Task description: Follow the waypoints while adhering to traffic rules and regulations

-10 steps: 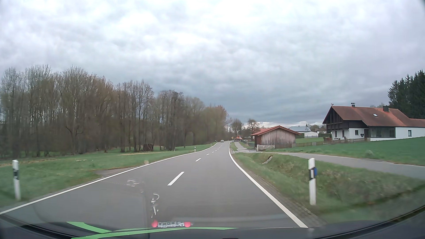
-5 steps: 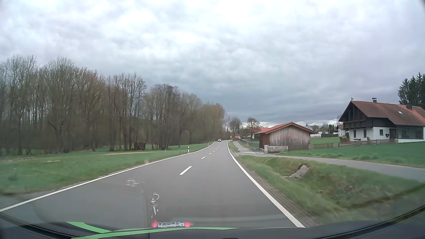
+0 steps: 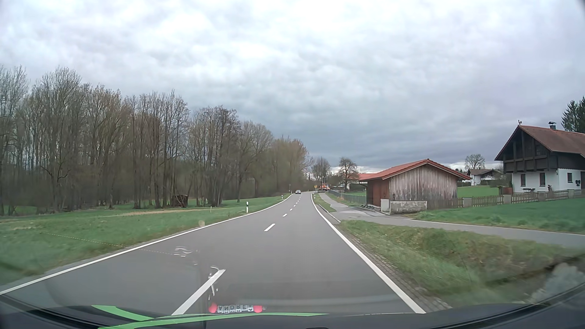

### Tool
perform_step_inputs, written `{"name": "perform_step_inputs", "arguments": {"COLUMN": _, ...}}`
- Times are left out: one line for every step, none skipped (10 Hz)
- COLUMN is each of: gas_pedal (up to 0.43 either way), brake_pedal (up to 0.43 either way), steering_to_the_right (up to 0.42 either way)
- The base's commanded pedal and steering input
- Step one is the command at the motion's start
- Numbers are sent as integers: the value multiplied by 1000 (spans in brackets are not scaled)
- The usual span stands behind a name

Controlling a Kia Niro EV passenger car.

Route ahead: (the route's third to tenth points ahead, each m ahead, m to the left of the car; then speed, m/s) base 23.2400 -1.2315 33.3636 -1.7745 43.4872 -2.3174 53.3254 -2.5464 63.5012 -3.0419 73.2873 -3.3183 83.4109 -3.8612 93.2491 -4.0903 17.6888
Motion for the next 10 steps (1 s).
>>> {"name": "perform_step_inputs", "arguments": {"gas_pedal": 0, "brake_pedal": 0, "steering_to_the_right": 10}}
{"name": "perform_step_inputs", "arguments": {"gas_pedal": 0, "brake_pedal": 0, "steering_to_the_right": 11}}
{"name": "perform_step_inputs", "arguments": {"gas_pedal": 0, "brake_pedal": 0, "steering_to_the_right": 11}}
{"name": "perform_step_inputs", "arguments": {"gas_pedal": 0, "brake_pedal": 0, "steering_to_the_right": 11}}
{"name": "perform_step_inputs", "arguments": {"gas_pedal": 0, "brake_pedal": 0, "steering_to_the_right": 11}}
{"name": "perform_step_inputs", "arguments": {"gas_pedal": 0, "brake_pedal": 0, "steering_to_the_right": 11}}
{"name": "perform_step_inputs", "arguments": {"gas_pedal": 0, "brake_pedal": 0, "steering_to_the_right": 11}}
{"name": "perform_step_inputs", "arguments": {"gas_pedal": 0, "brake_pedal": 0, "steering_to_the_right": 11}}
{"name": "perform_step_inputs", "arguments": {"gas_pedal": 0, "brake_pedal": 0, "steering_to_the_right": 11}}
{"name": "perform_step_inputs", "arguments": {"gas_pedal": 0, "brake_pedal": 0, "steering_to_the_right": 11}}
